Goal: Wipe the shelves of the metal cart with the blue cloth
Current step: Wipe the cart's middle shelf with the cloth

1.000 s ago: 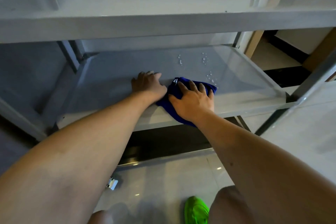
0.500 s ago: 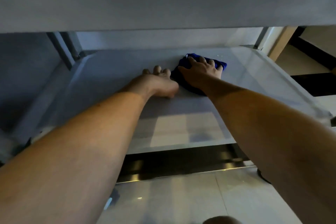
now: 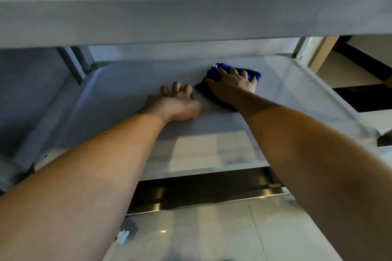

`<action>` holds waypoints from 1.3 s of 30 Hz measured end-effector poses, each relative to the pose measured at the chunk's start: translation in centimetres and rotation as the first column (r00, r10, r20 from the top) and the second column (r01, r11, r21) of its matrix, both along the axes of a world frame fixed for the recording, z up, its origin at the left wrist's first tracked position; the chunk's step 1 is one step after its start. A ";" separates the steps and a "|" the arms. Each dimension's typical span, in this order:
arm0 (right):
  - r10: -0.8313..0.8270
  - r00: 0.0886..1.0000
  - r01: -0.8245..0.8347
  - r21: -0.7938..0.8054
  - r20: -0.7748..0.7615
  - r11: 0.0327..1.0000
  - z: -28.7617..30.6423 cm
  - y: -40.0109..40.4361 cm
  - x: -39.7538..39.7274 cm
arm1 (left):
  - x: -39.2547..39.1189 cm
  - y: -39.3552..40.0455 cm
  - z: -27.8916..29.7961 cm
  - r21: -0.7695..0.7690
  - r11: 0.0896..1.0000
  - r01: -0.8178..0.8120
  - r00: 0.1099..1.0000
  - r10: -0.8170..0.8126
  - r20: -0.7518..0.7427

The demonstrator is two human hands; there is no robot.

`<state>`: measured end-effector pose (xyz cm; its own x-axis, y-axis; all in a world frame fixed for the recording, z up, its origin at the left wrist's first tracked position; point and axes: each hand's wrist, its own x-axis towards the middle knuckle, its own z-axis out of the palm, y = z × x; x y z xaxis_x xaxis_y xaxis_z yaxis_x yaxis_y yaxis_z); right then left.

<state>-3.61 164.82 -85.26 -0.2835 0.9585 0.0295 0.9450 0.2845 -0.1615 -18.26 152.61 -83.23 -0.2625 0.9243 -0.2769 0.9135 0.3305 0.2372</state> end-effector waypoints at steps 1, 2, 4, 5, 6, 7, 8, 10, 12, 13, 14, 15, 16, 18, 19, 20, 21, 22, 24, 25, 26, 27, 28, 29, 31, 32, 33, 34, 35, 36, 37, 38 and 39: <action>0.002 1.000 -0.002 -0.001 -0.005 1.000 0.0 -1.2 0.9 | 0.2 -0.4 0.1 0.004 1.000 -0.006 1.000 0.006 0.002; 0.005 1.000 -0.005 -0.002 -0.009 1.000 0.1 -2.6 1.8 | 0.4 -1.0 0.4 0.010 1.000 -0.010 1.000 0.010 0.005; 0.003 1.000 -0.004 -0.010 -0.004 1.000 0.3 -5.4 3.5 | 0.8 -1.9 0.8 0.022 1.000 -0.020 1.000 0.020 0.013; -0.001 1.000 0.001 -0.017 0.006 1.000 0.4 -6.8 4.4 | 1.0 -2.3 0.9 0.028 0.999 -0.029 1.000 0.029 0.010; -0.007 1.000 0.007 -0.024 0.015 1.000 0.5 -8.2 5.3 | 1.3 -2.7 1.1 0.042 0.999 -0.034 0.999 0.034 -0.003; -0.011 1.000 0.012 -0.034 0.019 0.999 0.6 -9.6 6.2 | 1.7 -2.8 1.4 0.059 0.998 -0.038 0.999 0.040 -0.022; -0.012 1.000 0.013 -0.047 0.019 0.999 0.7 -10.8 6.9 | 2.2 -3.0 1.6 0.070 0.996 -0.052 0.998 0.055 -0.038; -0.017 1.000 0.017 -0.059 0.008 0.998 0.9 -13.0 8.3 | 3.6 -3.0 2.1 0.068 0.993 -0.102 0.992 0.106 -0.063; -0.027 1.000 0.027 -0.042 -0.011 0.999 0.9 -14.7 9.3 | 4.8 -2.7 2.4 0.075 0.989 -0.130 0.984 0.138 -0.109; -0.033 0.999 0.032 -0.029 -0.024 0.999 0.8 -15.4 9.8 | 5.4 -2.5 2.3 0.096 0.988 -0.120 0.983 0.132 -0.128; -0.040 0.999 0.039 -0.014 -0.036 0.999 0.6 -15.8 10.2 | 5.9 -2.3 2.2 0.121 0.988 -0.095 0.984 0.112 -0.142; -0.050 0.998 0.050 -0.002 -0.044 0.999 0.5 -16.1 10.6 | 6.4 -2.1 1.9 0.143 0.988 -0.062 0.985 0.084 -0.153; -0.062 0.997 0.062 0.006 -0.047 0.998 0.3 -16.2 11.1 | 6.9 -2.0 1.6 0.160 0.987 -0.031 0.985 0.057 -0.160; -0.078 0.996 0.079 0.018 -0.048 0.997 0.2 -16.0 11.7 | 7.9 -1.8 0.9 0.192 0.981 0.018 0.987 0.014 -0.160; -0.082 0.995 0.083 0.022 -0.049 0.996 0.1 -15.6 11.9 | 8.2 -1.6 0.6 0.210 0.977 0.037 0.988 -0.005 -0.153; -0.084 0.995 0.085 0.022 -0.047 0.996 0.1 -15.2 12.0 | 8.4 -1.5 0.3 0.230 0.972 0.055 0.989 -0.021 -0.148; -0.087 0.995 0.088 0.019 -0.040 0.996 0.1 -14.5 12.2 | 8.4 -1.3 0.0 0.252 0.965 0.074 0.988 -0.037 -0.149; -0.095 0.995 0.096 0.012 -0.029 0.995 0.1 -13.7 12.4 | 8.5 -1.1 -0.3 0.270 0.958 0.092 0.987 -0.051 -0.155; -0.122 0.993 0.122 -0.006 -0.003 0.993 0.1 -12.0 12.8 | 8.6 -0.5 -0.7 0.279 0.953 0.114 0.983 -0.068 -0.171; -0.128 0.992 0.128 -0.015 0.011 0.992 0.2 -11.0 12.9 | 8.6 -0.1 -0.9 0.279 0.953 0.121 0.982 -0.073 -0.174; -0.130 0.991 0.130 -0.023 0.023 0.991 0.2 -10.0 12.9 | 8.6 0.5 -1.0 0.281 0.951 0.126 0.981 -0.079 -0.175; -0.131 0.991 0.132 -0.028 0.031 0.991 0.3 -8.9 12.9 | 8.7 1.2 -1.1 0.283 0.950 0.132 0.982 -0.085 -0.171; -0.134 0.990 0.135 -0.028 0.033 0.990 0.4 -7.7 12.8 | 8.8 1.9 -1.1 0.283 0.950 0.133 0.983 -0.089 -0.162; -0.135 0.990 0.136 -0.026 0.036 0.990 0.4 -6.5 12.6 | 9.0 2.6 -1.2 0.282 0.951 0.127 0.985 -0.088 -0.150; -0.131 0.991 0.132 -0.016 0.035 0.991 0.4 -4.2 12.0 | 9.3 3.6 -1.5 0.298 0.948 0.109 0.988 -0.069 -0.140; -0.125 0.992 0.126 -0.015 0.029 0.992 0.4 -3.1 11.6 | 9.4 3.8 -1.8 0.321 0.941 0.104 0.987 -0.059 -0.148; -0.120 0.993 0.120 -0.015 0.020 0.993 0.5 -2.0 11.2 | 9.6 3.7 -2.1 0.353 0.929 0.109 0.985 -0.053 -0.164; -0.121 0.993 0.122 -0.012 0.012 0.993 0.5 -0.9 10.8 | 9.8 3.5 -2.3 0.391 0.912 0.122 0.982 -0.053 -0.183; -0.128 0.992 0.128 -0.008 0.010 0.992 0.6 0.2 10.4 | 10.0 3.4 -2.6 0.431 0.892 0.138 0.978 -0.053 -0.203; -0.135 0.991 0.135 -0.011 0.011 0.991 0.8 1.2 9.9 | 10.1 3.4 -2.7 0.462 0.874 0.150 0.973 -0.049 -0.224; -0.139 0.990 0.139 -0.017 0.014 0.990 1.0 2.2 9.4 | 10.1 3.3 -2.9 0.479 0.863 0.161 0.968 -0.043 -0.247; -0.140 0.990 0.140 -0.021 0.014 0.990 1.1 3.2 9.0 | 10.1 3.4 -3.0 0.484 0.859 0.167 0.963 -0.038 -0.266; -0.140 0.990 0.140 -0.021 0.012 0.990 1.2 4.1 8.5 | 10.2 3.4 -3.1 0.483 0.859 0.168 0.961 -0.033 -0.275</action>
<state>4.88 168.87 -84.07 -0.1463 0.9892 0.0055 0.9770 0.1454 -0.1558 -8.09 156.05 -86.34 -0.1583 0.9443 0.2886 0.9855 0.1329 0.1059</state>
